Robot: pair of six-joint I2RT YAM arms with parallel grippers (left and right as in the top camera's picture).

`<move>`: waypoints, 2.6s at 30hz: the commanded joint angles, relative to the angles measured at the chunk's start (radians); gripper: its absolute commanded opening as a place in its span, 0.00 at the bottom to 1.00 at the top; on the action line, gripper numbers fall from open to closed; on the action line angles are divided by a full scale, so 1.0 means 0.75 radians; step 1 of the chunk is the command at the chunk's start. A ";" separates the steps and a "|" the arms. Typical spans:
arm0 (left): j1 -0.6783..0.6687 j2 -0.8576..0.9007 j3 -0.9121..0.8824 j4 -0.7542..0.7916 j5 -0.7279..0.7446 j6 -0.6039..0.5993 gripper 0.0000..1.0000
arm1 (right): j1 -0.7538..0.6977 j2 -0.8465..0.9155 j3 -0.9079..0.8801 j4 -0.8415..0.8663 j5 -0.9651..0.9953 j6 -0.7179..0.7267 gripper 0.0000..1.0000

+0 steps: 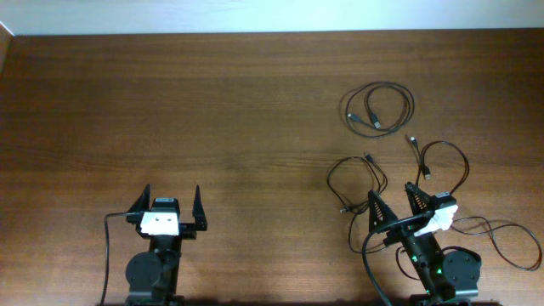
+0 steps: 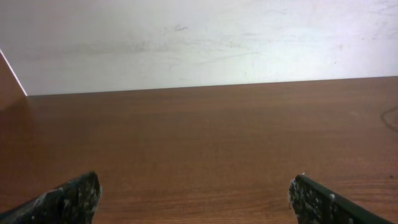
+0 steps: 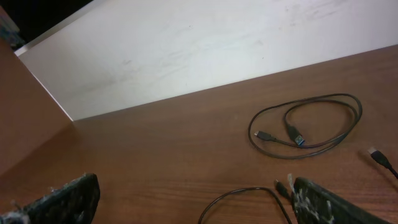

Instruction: Untangle cables

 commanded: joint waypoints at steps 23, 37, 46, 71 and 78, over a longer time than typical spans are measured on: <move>0.008 -0.007 -0.003 -0.005 -0.005 0.025 0.99 | -0.010 0.017 -0.007 -0.026 0.237 -0.718 0.98; 0.008 -0.007 -0.003 -0.005 -0.005 0.025 0.99 | -0.010 0.017 -0.007 -0.044 0.393 -0.717 0.99; 0.008 -0.007 -0.003 -0.006 -0.005 0.025 0.99 | -0.010 0.017 -0.007 -0.045 0.393 -0.586 0.98; 0.008 -0.007 -0.003 -0.005 -0.005 0.025 0.99 | -0.010 -0.012 -0.007 -0.045 0.398 -0.587 0.98; 0.008 -0.007 -0.003 -0.005 -0.005 0.025 0.99 | -0.008 -0.012 -0.007 -0.045 0.398 -0.587 0.98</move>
